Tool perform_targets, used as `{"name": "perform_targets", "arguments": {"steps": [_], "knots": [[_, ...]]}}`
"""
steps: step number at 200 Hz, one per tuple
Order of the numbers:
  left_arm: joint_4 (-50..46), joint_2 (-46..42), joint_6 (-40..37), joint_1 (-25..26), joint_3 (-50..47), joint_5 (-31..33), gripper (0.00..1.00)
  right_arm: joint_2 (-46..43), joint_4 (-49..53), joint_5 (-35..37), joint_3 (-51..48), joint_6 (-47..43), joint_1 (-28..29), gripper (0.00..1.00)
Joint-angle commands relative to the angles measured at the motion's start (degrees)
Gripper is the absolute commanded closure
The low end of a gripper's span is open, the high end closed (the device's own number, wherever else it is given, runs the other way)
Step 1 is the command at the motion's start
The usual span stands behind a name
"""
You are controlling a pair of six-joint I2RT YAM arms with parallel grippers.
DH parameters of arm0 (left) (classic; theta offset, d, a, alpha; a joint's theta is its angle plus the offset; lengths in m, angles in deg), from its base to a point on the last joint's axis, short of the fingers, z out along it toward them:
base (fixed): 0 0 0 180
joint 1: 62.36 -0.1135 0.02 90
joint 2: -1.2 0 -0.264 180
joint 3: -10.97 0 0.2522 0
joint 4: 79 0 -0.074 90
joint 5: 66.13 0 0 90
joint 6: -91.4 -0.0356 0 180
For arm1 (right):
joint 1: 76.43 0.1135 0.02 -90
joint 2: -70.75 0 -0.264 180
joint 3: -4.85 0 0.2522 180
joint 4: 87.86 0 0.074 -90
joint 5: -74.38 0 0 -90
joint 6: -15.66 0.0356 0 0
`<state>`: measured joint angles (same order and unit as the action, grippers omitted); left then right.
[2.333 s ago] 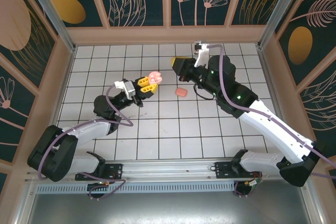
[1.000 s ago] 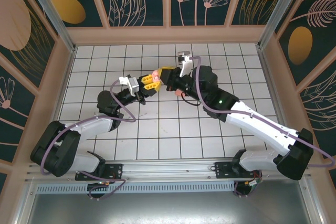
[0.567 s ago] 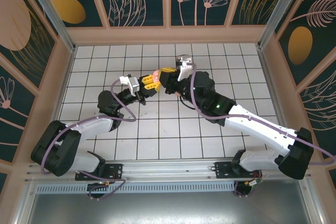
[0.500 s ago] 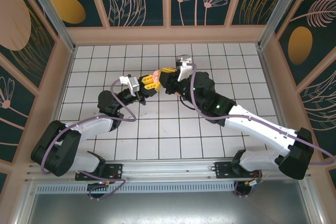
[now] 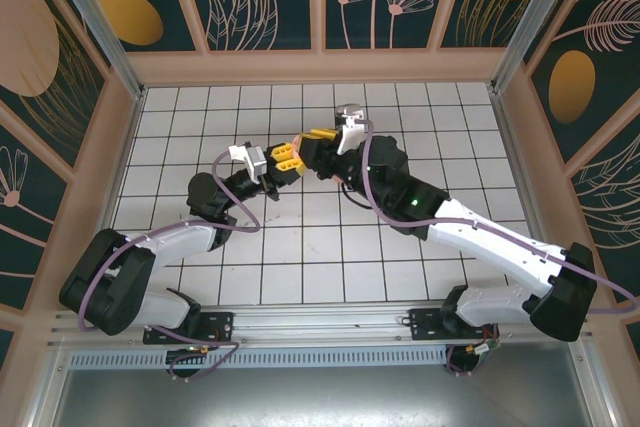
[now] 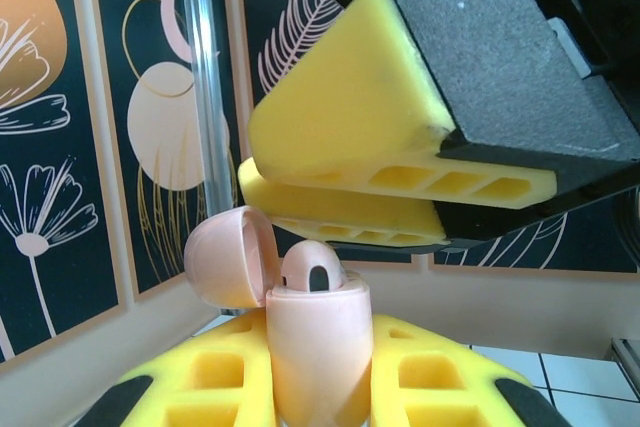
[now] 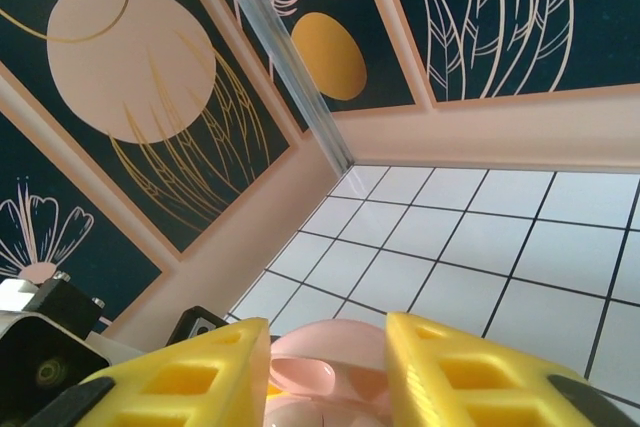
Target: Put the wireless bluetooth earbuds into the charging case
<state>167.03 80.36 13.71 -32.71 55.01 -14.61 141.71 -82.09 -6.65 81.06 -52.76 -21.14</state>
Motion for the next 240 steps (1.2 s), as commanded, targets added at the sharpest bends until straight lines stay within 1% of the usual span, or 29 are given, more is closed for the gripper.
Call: {"name": "perform_targets", "arguments": {"steps": [1, 19, 32, 64, 79, 107, 114, 144, 149, 177, 190, 195, 208, 219, 230, 240], "knots": [[7.65, -0.89, 0.41, 0.40, 1.05, 2.00, 1.00, 1.73, 7.42, -0.99, 0.45, 1.41, 0.55, 0.57], [7.57, -0.71, 0.42, 0.42, 0.77, 2.27, 1.00, 1.51, 8.20, -1.23, 1.70, 1.96, 0.00, 0.47], [7.57, -0.58, 0.42, 0.41, 0.42, 2.53, 1.00, 0.57, 8.82, -1.72, 3.11, 2.29, -0.41, 0.43], [5.17, -0.36, -1.34, 0.41, -0.36, 2.46, 1.00, -1.38, 13.52, -7.76, 9.16, 4.55, -4.40, 0.40], [3.53, -0.31, -2.61, 0.41, -0.27, 1.96, 1.00, 0.10, 17.10, -12.44, 12.71, 5.22, -7.18, 0.41], [0.27, -0.11, -4.60, 0.41, 0.16, 1.54, 1.00, 4.36, 23.04, -16.81, 18.16, 4.40, -9.95, 0.42], [-0.11, 0.07, -4.84, 0.43, 0.45, 0.92, 1.00, 5.87, 24.37, -18.09, 19.82, 4.68, -10.80, 0.45], [-0.69, 0.48, -5.95, 0.45, 0.91, -0.19, 1.00, 14.17, 33.61, -22.11, 28.87, 3.89, -13.30, 0.75], [-1.13, 0.39, -6.25, 0.46, 1.08, -0.11, 1.00, 15.27, 35.01, -22.70, 30.31, 3.39, -13.45, 0.79], [-2.77, 0.54, -7.13, 0.50, 2.03, 0.02, 1.00, 19.39, 41.06, -26.69, 34.30, 1.76, -13.38, 0.88], [-3.03, 0.89, -6.79, 0.49, 2.55, 0.54, 1.00, 19.46, 43.44, -27.17, 34.38, 1.18, -12.52, 0.95], [-3.18, 1.06, -6.54, 0.45, 2.79, 0.82, 1.00, 19.01, 43.97, -27.08, 33.89, 0.97, -11.89, 0.96], [-3.49, 1.48, -6.00, 0.42, 3.32, 1.23, 1.00, 16.63, 45.34, -26.09, 31.36, 0.81, -10.13, 1.00], [-3.41, 1.94, -5.34, 0.50, 3.55, 1.67, 1.00, 13.58, 45.54, -24.63, 27.69, 1.58, -9.01, 1.00], [-3.18, 2.38, -4.65, 0.45, 3.80, 1.80, 1.00, 9.97, 44.08, -22.76, 22.98, 3.61, -9.14, 1.00], [-2.68, 2.96, -3.11, 0.50, 3.75, 1.65, 1.00, 6.41, 41.05, -20.72, 18.83, 5.59, -10.39, 1.00]]}}
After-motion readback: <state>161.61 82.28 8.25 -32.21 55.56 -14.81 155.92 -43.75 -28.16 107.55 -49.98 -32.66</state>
